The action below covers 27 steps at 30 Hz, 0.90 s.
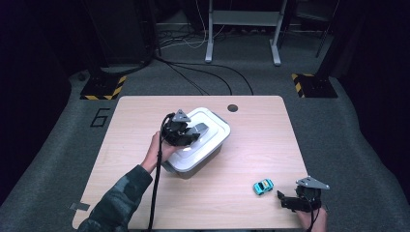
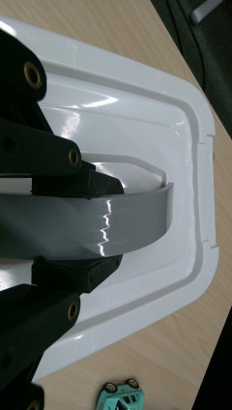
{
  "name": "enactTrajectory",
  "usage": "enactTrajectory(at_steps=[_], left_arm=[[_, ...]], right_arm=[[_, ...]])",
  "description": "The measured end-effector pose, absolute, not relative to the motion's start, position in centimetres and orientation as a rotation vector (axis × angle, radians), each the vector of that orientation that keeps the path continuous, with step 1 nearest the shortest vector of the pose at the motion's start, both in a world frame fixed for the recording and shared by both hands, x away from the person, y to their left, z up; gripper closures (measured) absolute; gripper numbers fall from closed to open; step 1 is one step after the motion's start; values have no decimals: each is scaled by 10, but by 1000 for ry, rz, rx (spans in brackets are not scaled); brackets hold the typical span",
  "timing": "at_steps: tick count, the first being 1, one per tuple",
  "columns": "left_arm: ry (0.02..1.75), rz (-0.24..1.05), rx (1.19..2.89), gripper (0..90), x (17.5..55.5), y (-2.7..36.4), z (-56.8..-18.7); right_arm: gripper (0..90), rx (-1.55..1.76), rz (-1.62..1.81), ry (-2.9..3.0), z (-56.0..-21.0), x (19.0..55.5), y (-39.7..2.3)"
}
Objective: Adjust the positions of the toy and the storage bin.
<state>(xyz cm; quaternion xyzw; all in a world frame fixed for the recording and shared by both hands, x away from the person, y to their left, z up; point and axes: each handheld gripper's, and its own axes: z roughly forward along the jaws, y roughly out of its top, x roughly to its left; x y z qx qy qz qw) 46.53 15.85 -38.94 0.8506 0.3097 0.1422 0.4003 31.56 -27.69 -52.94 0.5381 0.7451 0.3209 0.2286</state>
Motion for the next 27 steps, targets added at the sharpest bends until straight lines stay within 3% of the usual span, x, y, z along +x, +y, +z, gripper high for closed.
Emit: enactTrajectory(at_steps=[14,22,27], left_arm=[[782,240,2110,673,464,143,-392],[798,327,2169,651,464,139,-390],[819,433,2186,530,462,133,-388]], right_arm=[[23,1480,886,2052,-529,316,-277],[24,1482,885,2050,-529,316,-277],[24,1482,886,2049,-529,316,-277]])
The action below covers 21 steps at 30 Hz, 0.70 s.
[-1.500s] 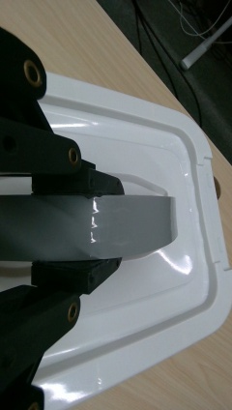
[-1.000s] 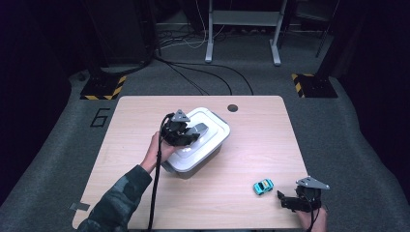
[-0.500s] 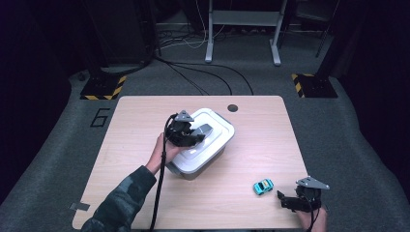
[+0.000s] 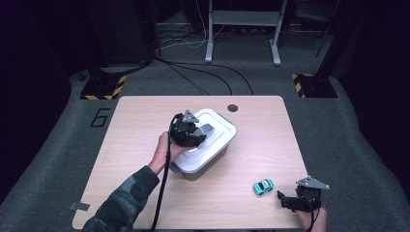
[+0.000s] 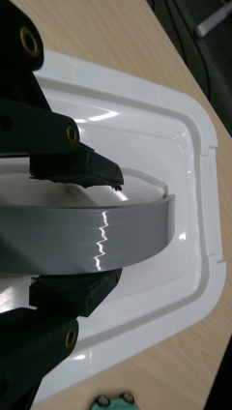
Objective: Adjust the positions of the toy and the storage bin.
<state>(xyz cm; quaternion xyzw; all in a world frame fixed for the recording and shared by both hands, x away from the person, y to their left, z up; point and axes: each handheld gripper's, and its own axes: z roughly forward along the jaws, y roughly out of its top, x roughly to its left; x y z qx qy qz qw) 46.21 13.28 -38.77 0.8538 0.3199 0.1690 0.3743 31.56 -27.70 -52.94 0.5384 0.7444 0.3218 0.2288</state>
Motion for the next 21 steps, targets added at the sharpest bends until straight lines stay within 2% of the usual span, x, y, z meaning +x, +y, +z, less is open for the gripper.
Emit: enactTrajectory(at_steps=[1,2,5,8,9,12,21], left_arm=[[811,466,2210,527,462,131,-387],[825,494,2226,476,462,129,-388],[834,467,2239,480,464,130,-387],[847,368,2218,541,466,136,-388],[841,367,2214,549,465,136,-388],[837,373,2204,662,460,133,-389],[861,332,2158,663,459,136,-390]], right_arm=[[24,1482,886,2049,-529,316,-277],[25,1482,885,2050,-529,315,-277],[25,1483,885,2050,-529,315,-277],[26,1482,885,2050,-529,315,-277],[26,1481,884,2051,-529,316,-277],[26,1481,883,2051,-529,315,-277],[28,1480,884,2051,-529,315,-277]])
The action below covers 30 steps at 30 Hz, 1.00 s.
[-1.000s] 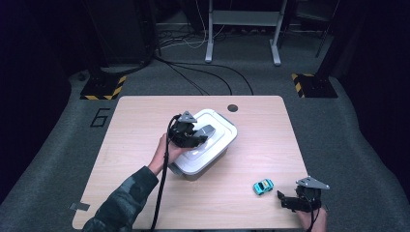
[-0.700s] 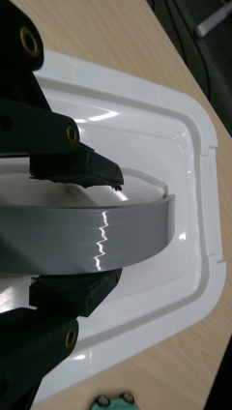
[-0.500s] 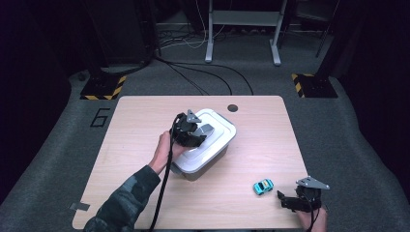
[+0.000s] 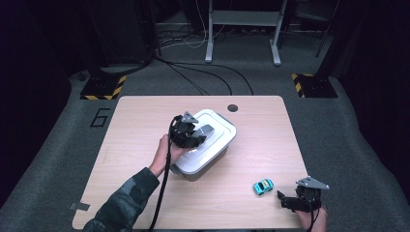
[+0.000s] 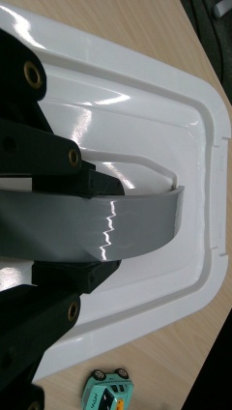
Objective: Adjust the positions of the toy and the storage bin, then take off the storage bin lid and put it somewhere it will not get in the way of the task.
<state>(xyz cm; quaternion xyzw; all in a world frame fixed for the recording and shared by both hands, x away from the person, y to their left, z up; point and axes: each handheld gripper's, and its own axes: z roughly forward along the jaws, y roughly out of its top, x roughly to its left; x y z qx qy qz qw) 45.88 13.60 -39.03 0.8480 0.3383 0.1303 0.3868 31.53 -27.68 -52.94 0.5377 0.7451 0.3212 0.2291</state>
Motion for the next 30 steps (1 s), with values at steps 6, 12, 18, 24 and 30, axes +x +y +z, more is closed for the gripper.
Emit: enactTrajectory(at_steps=[6,12,18,24,30], left_arm=[[853,335,2164,665,458,136,-390],[842,369,2178,665,457,134,-389],[837,386,2144,667,455,138,-380],[827,422,2116,667,453,151,-367],[829,445,2096,667,452,162,-356]], right_arm=[[28,1482,885,2049,-529,315,-277],[29,1480,883,2050,-529,315,-277],[29,1480,883,2050,-529,315,-277],[29,1481,883,2050,-529,315,-277],[28,1486,884,2045,-529,315,-276]])
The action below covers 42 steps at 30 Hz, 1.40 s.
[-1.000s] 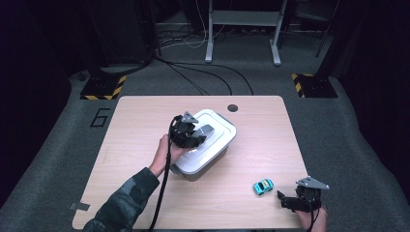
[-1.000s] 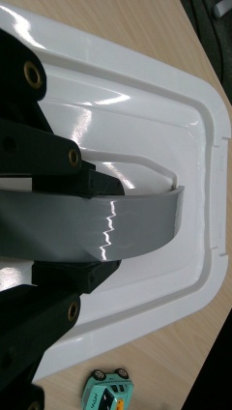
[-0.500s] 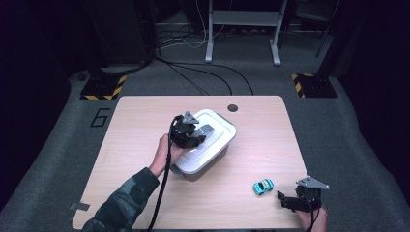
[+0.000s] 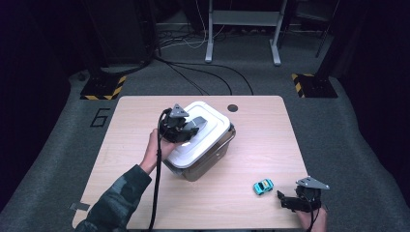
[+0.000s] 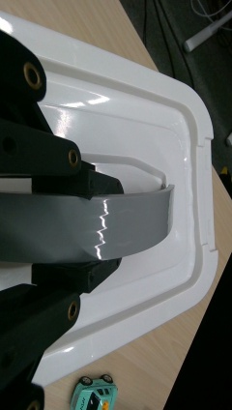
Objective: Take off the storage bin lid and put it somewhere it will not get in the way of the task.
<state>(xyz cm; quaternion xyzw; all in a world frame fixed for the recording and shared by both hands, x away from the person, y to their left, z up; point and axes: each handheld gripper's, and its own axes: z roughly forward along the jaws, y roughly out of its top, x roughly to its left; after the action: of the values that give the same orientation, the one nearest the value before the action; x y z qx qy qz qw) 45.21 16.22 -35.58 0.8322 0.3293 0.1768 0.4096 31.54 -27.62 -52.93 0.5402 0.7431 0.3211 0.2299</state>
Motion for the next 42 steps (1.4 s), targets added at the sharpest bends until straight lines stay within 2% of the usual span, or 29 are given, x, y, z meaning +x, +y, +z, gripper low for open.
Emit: enactTrajectory(at_steps=[22,42], left_arm=[[900,541,2028,666,452,212,-331],[1082,623,1932,667,456,293,-335]], right_arm=[[29,1490,882,2043,-529,315,-276],[29,1492,883,2042,-529,315,-276]])
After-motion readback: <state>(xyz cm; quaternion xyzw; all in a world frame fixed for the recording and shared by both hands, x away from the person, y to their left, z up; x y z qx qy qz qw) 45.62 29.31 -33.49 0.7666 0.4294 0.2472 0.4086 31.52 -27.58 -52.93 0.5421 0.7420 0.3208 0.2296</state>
